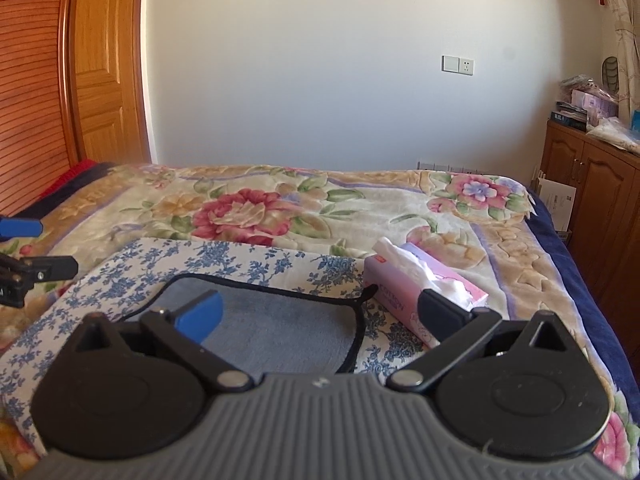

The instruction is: Fold towel

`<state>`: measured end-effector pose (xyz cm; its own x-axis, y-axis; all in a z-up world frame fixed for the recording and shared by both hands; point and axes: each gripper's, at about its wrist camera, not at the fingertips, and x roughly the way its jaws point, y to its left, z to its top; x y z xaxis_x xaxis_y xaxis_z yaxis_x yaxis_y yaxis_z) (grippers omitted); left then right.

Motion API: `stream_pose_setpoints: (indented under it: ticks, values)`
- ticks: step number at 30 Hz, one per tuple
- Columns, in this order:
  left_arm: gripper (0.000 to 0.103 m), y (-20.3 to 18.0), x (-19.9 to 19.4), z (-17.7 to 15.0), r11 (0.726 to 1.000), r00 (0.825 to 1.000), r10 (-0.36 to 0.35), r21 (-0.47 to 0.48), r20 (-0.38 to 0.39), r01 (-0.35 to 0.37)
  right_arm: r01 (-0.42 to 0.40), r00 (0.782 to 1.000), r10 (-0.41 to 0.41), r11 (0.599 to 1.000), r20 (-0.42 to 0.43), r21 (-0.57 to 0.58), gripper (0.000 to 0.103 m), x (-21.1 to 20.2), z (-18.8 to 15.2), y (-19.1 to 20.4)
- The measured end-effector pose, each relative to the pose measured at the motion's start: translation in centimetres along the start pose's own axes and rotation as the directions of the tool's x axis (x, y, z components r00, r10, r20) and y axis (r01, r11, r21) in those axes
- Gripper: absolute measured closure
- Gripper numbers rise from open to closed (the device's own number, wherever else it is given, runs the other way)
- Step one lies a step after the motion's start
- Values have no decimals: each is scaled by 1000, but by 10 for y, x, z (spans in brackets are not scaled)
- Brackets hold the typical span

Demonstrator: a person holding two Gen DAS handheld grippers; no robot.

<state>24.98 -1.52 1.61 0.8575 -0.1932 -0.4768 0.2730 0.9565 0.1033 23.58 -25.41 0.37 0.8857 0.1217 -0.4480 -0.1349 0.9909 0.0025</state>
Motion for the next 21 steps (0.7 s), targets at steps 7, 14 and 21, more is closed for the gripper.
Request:
stream_pose_setpoints:
  ticks: [7, 14, 21]
  values:
    - [0, -5, -26, -2, 1000, 1000, -2, 0, 12, 2, -8, 1000, 7, 1000, 7, 9, 0, -23, -5, 3]
    - [0, -9, -56, -7, 1000, 1000, 1, -5, 15, 0, -21, 1000, 20, 1000, 16, 4, 0, -50, -9, 8]
    - [0, -9, -84, -11, 1000, 1000, 14, -3, 22, -14, -25, 999, 25, 1000, 22, -2, 0, -68, -13, 16]
